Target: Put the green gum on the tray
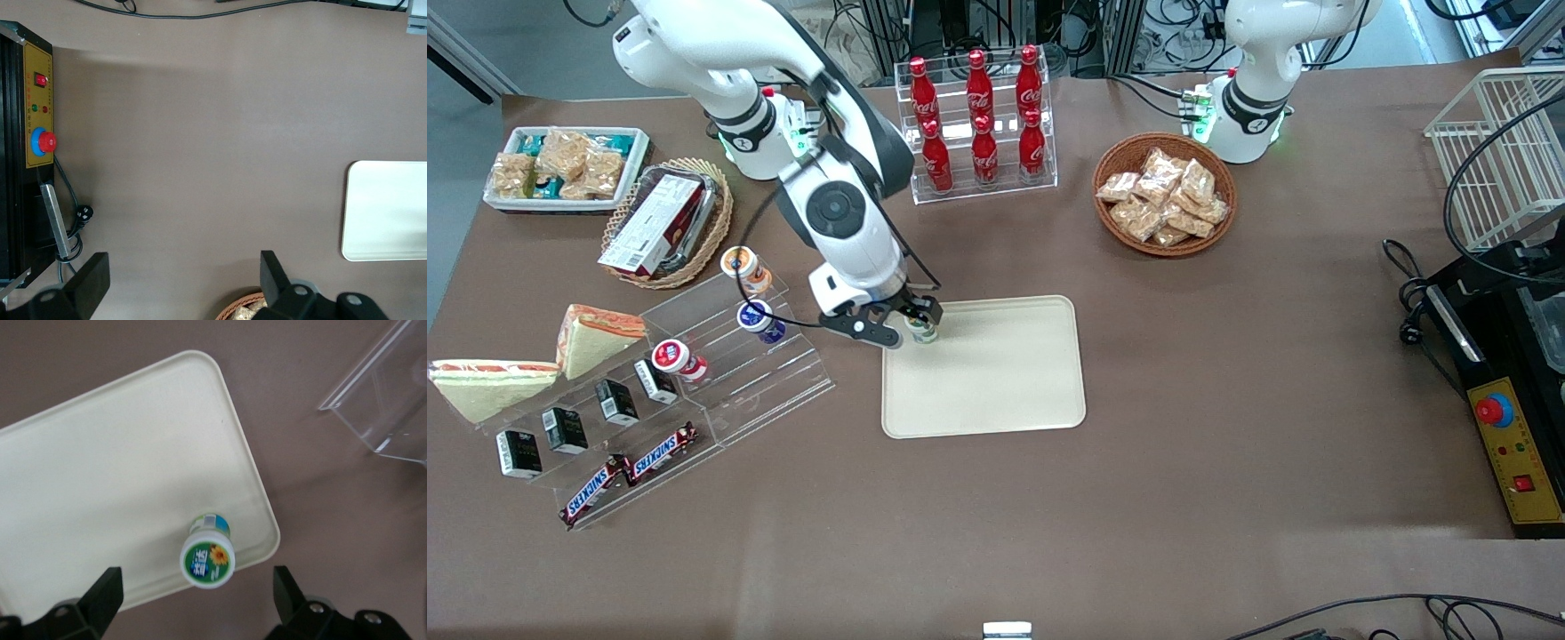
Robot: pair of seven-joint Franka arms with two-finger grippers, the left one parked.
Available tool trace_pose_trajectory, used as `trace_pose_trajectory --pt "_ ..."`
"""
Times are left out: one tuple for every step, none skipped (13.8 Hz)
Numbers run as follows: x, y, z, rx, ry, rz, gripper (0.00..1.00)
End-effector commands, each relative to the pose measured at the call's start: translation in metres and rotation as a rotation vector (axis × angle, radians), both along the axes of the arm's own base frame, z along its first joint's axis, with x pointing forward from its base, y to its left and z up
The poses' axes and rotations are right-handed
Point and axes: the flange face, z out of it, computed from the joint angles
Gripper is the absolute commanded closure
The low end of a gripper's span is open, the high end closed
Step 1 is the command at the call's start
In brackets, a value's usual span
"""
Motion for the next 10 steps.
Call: trace_pose_trajectory --pt "0.014 -0.025 0.086 0.0 -0.008 0.007 0.0" --pt "0.019 -0.032 0.119 -0.003 0.002 0.027 0.0" --pt "0.024 -0.04 0.154 -0.004 0.01 0.055 0.0" --pt "0.026 -0.047 0.185 -0.007 0.016 0.073 0.0" --pt "0.031 -0.064 0.202 -0.011 0.015 0.065 0.0" --pt "0.038 -0.09 0.214 -0.002 0.003 0.08 0.0" --pt "0.042 -0.122 0.232 0.012 -0.026 0.144 0.0" --pt "0.049 -0.152 0.239 0.012 -0.04 0.19 0.0" --pt "0.057 -0.186 0.243 0.012 -0.048 0.203 0.0" --pt "0.065 -0.219 0.242 0.008 -0.051 0.235 0.0"
